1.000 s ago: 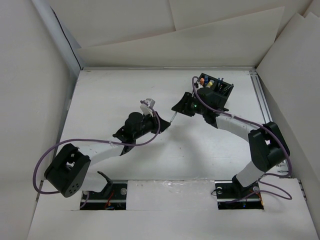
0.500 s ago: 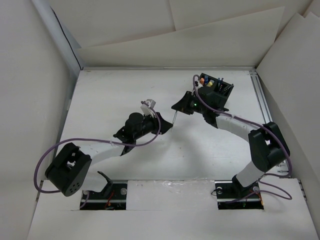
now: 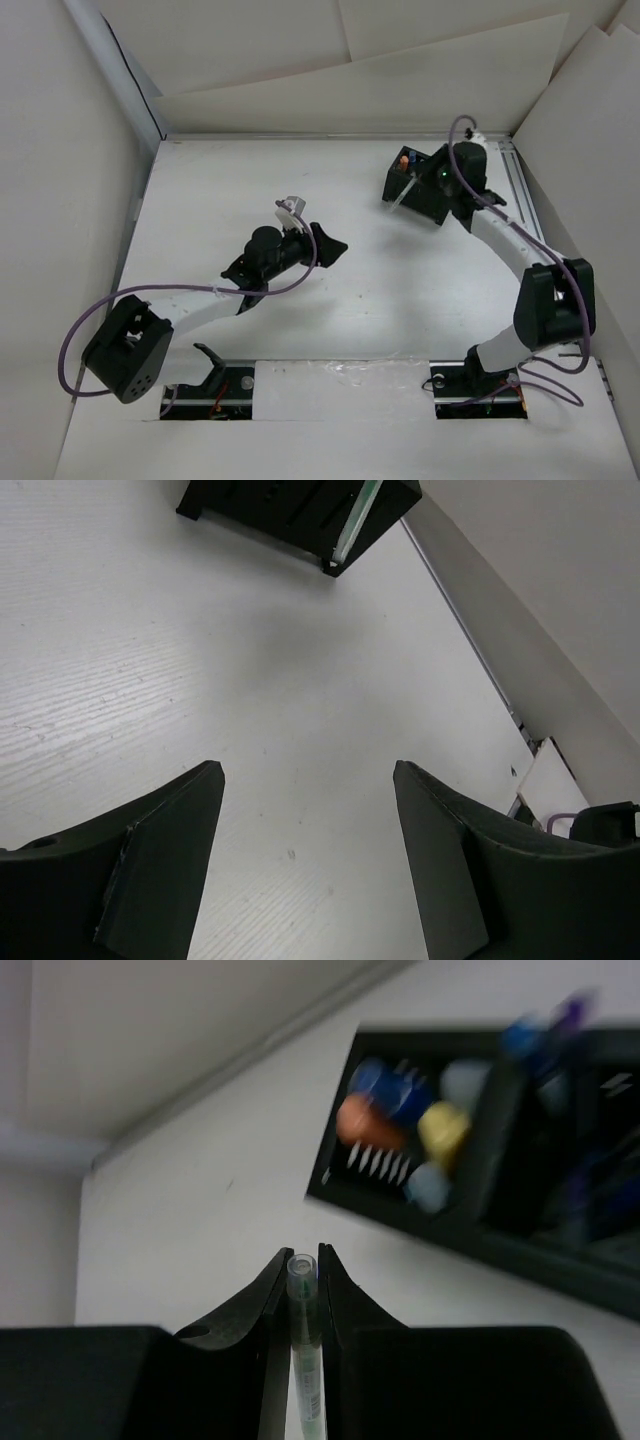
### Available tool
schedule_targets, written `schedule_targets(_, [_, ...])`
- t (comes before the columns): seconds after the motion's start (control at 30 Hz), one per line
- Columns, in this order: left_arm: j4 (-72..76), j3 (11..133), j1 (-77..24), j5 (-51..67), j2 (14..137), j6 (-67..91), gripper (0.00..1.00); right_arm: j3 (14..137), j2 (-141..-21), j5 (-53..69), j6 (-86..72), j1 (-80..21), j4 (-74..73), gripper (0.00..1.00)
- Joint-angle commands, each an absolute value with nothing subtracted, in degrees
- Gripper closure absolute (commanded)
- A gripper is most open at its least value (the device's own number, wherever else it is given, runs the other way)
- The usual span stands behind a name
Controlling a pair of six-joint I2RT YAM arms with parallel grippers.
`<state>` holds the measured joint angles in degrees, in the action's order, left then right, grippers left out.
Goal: Sort the stationery into containers
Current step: Pick up the pen from the center of the board, then place the pen in the storage box.
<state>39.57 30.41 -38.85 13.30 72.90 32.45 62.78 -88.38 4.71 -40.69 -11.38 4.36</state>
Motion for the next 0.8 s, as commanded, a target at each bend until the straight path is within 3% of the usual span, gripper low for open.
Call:
schedule_targets(0.0, [41.04, 29.44, -38.67, 12.66, 70.58, 32.16, 0.34, 68.63, -83.76, -18.33, -37.97, -8.27, 2.81, 1.00])
schedule_targets(0.2, [42.80, 28.92, -38.67, 16.16, 70.58, 33.31, 0.33, 75.57, -89.02, -36.18, -36.39, -4.58, 3.43, 1.00])
schedule_targets(0.37, [41.67, 29.53, -38.67, 16.96, 71.10, 33.31, 0.32, 80.51, -95.61, -42.96, -32.09, -4.57, 3.43, 1.00])
schedule_targets(0.77, [41.04, 27.77, -38.67, 12.32, 67.24, 33.31, 0.26, 80.69, -100.55, -48.25, -29.71, -8.08, 3.43, 1.00])
